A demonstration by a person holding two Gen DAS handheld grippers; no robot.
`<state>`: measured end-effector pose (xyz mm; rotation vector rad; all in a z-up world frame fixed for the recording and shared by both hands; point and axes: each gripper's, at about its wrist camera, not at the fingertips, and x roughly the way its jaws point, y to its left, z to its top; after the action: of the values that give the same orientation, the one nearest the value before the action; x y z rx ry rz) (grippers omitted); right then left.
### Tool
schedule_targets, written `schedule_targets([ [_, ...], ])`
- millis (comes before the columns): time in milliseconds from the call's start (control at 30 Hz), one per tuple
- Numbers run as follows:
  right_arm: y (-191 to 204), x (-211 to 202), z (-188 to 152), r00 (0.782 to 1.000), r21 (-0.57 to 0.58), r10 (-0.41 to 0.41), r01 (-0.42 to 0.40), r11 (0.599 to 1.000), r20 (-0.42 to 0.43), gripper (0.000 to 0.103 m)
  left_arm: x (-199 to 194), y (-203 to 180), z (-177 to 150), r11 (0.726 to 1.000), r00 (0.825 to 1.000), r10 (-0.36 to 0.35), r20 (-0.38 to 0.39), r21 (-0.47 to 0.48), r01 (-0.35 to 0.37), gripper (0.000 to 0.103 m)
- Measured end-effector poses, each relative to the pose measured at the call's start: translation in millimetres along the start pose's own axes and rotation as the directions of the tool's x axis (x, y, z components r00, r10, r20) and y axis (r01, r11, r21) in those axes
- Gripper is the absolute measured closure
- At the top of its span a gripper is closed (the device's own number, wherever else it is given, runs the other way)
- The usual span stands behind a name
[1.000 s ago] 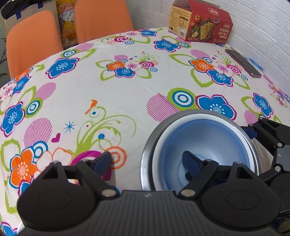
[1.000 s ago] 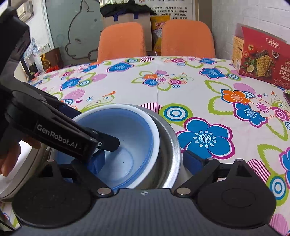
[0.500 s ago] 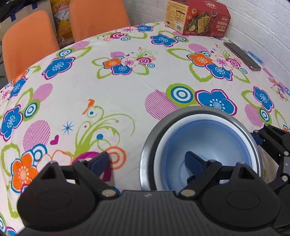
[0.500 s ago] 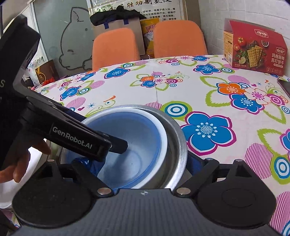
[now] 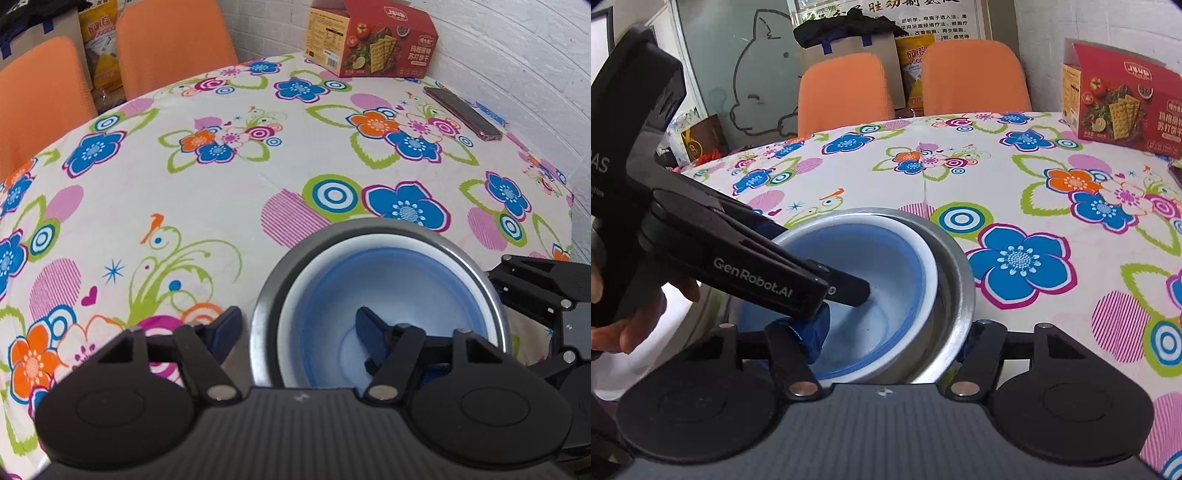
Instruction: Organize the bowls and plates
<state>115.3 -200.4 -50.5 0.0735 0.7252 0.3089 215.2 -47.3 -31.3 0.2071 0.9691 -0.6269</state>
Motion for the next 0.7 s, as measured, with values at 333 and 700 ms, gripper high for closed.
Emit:
schedule_targets([
  [333,-2,-17,23,0.998,0.053,-0.026,0.022,0.998,0.062,0.051,-15,-9,29,0.995,1.0,0.027,0.013,-0.097,-0.025,0.05],
  [700,53,-83,107,0.945,-0.149,0.091,-0.046,0.988,0.315,0.048,-162,-3,70,0.98,0.957,0.172,0.234,-0.138,-0.143,0.05],
])
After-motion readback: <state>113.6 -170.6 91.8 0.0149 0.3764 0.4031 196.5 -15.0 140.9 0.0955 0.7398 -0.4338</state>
